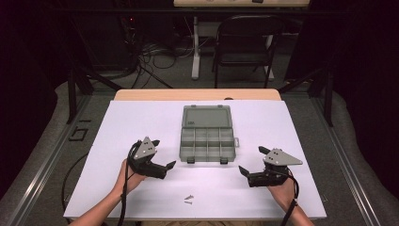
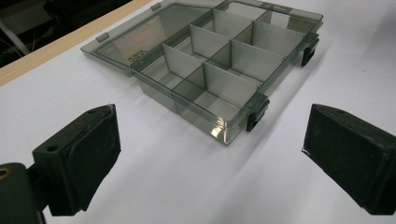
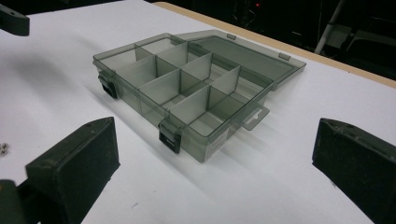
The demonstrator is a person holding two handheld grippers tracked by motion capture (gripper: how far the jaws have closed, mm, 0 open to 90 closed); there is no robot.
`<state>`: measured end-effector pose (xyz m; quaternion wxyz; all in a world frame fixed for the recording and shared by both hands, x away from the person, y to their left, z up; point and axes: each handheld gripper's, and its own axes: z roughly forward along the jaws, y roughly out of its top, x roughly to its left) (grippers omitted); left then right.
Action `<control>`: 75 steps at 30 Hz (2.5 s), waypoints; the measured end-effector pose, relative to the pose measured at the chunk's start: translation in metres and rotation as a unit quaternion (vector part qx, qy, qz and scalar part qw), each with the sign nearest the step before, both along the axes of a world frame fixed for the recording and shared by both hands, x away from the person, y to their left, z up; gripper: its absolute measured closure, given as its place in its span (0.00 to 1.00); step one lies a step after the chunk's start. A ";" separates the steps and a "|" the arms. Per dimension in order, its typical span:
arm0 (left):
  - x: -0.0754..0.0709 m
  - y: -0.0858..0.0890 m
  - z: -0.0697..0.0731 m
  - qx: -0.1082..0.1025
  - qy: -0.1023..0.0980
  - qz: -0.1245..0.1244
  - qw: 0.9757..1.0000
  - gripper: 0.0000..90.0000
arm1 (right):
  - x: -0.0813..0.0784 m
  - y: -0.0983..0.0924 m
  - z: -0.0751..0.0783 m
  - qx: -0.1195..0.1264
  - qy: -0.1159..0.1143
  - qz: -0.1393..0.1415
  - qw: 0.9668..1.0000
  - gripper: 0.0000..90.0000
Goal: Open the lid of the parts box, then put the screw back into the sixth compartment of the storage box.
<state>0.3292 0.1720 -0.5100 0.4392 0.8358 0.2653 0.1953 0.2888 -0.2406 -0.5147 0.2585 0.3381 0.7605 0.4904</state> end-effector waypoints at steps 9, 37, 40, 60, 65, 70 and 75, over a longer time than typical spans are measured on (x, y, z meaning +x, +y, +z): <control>-0.010 0.000 -0.002 0.004 -0.003 -0.009 1.000 0.02 | -0.003 0.000 -0.003 -0.006 0.009 0.002 1.000 0.00; -0.031 -0.019 -0.003 0.027 0.025 -0.074 0.997 0.00 | 0.002 0.000 -0.005 -0.012 0.010 0.009 1.000 0.00; -0.032 -0.020 -0.004 0.031 0.031 -0.081 0.996 0.00 | 0.002 0.001 -0.005 -0.012 0.007 0.013 1.000 0.00; -0.045 -0.038 -0.003 0.072 0.050 -0.122 0.989 0.00 | 0.004 0.001 -0.006 -0.016 0.010 0.012 1.000 0.00; -0.046 -0.043 -0.006 0.084 0.065 -0.131 0.986 0.00 | 0.004 0.001 -0.006 -0.017 0.010 0.012 1.000 0.00; -0.046 -0.048 -0.009 0.103 0.078 -0.144 0.981 0.03 | 0.005 0.001 -0.007 -0.018 0.011 0.014 1.000 0.00; -0.047 -0.057 -0.014 0.115 0.093 -0.157 0.976 0.13 | 0.004 0.002 -0.006 -0.020 0.013 0.016 1.000 0.00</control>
